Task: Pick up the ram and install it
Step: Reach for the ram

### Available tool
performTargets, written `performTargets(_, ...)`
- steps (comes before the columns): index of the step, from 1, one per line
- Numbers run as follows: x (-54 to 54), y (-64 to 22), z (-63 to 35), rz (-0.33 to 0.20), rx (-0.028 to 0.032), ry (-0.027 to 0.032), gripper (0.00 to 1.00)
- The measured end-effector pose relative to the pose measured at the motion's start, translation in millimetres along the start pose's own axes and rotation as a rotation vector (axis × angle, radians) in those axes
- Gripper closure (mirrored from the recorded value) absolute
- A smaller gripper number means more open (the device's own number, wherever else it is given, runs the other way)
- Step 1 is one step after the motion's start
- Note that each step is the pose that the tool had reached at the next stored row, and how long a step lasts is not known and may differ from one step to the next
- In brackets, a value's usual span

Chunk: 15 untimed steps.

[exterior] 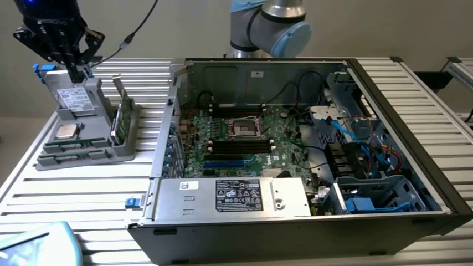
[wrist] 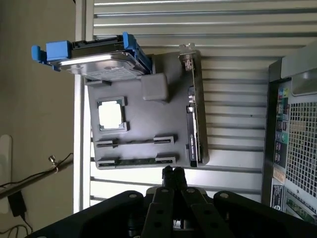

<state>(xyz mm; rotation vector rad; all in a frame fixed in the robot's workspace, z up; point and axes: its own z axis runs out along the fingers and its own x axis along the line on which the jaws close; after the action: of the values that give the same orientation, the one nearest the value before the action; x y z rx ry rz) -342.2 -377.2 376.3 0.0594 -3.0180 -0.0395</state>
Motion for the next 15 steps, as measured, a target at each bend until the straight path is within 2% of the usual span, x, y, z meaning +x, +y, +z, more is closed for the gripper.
performTargets(3,2.9,0.3,1.6,-0.028,0.0124,0.0017,0.89)
performTargets(9,10.0,1.3,5.5,-0.073,0.0336,0.0038,0.89)
performTargets(12,14.1,1.7,7.6,-0.094,0.0422,0.0049,0.89)
performTargets(15,18.8,2.2,9.8,-0.111,0.0483,0.0056,0.89)
